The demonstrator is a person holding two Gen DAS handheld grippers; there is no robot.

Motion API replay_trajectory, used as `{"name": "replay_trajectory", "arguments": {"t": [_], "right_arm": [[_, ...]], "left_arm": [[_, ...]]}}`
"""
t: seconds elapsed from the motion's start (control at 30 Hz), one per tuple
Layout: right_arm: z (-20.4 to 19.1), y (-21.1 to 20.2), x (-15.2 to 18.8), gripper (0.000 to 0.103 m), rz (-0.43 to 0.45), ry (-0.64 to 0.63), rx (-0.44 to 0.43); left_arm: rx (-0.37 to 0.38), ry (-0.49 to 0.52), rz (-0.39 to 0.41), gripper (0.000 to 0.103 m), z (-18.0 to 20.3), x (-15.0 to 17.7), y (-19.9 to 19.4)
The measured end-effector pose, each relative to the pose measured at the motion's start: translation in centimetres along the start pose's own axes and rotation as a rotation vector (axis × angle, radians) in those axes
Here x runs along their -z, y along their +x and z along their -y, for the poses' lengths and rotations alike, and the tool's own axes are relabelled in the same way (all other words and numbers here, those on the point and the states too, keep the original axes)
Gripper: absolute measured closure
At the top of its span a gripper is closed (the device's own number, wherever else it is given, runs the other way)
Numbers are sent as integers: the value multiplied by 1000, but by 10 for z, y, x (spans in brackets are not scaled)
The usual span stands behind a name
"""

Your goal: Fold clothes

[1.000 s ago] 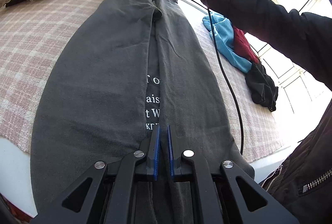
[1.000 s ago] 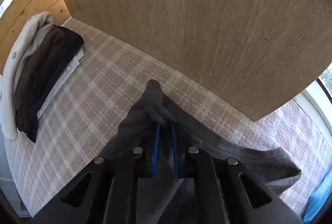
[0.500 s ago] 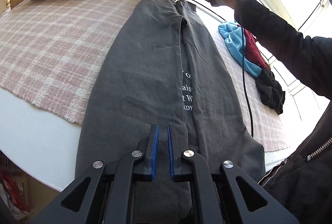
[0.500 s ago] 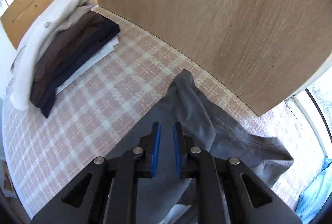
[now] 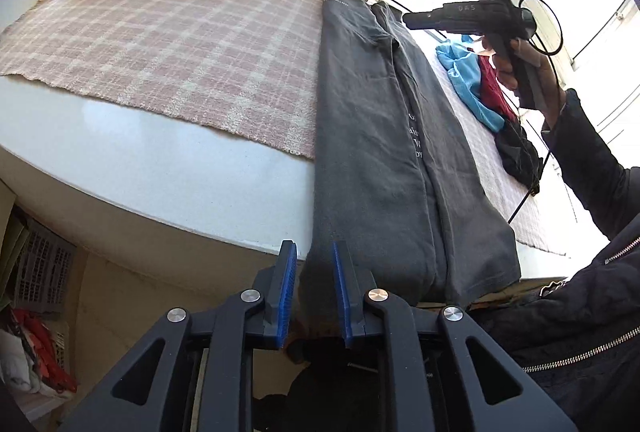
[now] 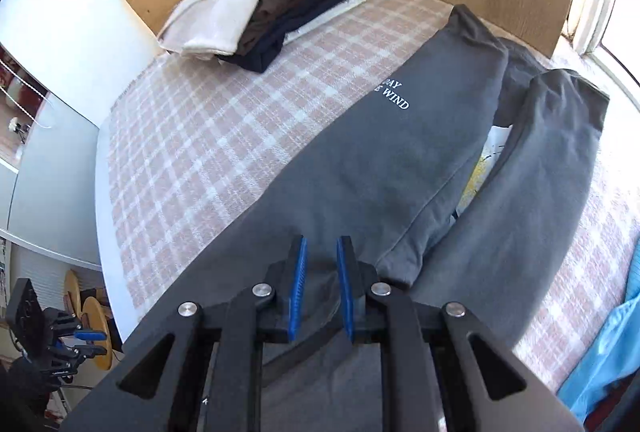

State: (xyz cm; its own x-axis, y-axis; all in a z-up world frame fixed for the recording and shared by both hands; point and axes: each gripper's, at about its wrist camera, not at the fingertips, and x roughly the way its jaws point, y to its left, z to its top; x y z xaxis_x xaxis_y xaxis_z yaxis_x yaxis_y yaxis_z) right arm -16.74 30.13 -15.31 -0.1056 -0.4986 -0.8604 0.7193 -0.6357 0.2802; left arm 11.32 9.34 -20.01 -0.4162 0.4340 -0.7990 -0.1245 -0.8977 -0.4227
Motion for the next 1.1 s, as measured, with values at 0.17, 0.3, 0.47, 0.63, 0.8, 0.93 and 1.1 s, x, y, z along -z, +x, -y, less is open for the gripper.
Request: {"name": "replay_trajectory", "arguments": {"t": [0.17,0.3,0.47,0.63,0.8,0.93,1.1], "right_arm": [[-30,-69,116,62,93,180,-38],[-59,-86,228,62,172,456,-102],[-97,-58,297,62,105,562,25],[-114,-76,326,63,110,627,188],[-112,-84,344,57,130,671,224],[-108,-75,345,57,113,680,232],[-112,-69,341,57,104,653,215]], "left_arm": [[111,102,-38,86,-8,2,7],[173,194,-70,86,-7,1,7],[214,266,-111,86,-6,8,12],[236,304,-152,82,-10,16,24],[272,311,-160,77,-16,10,38],[331,300,-175,70,-16,10,49],[367,286,-179,71,-10,13,54]]}}
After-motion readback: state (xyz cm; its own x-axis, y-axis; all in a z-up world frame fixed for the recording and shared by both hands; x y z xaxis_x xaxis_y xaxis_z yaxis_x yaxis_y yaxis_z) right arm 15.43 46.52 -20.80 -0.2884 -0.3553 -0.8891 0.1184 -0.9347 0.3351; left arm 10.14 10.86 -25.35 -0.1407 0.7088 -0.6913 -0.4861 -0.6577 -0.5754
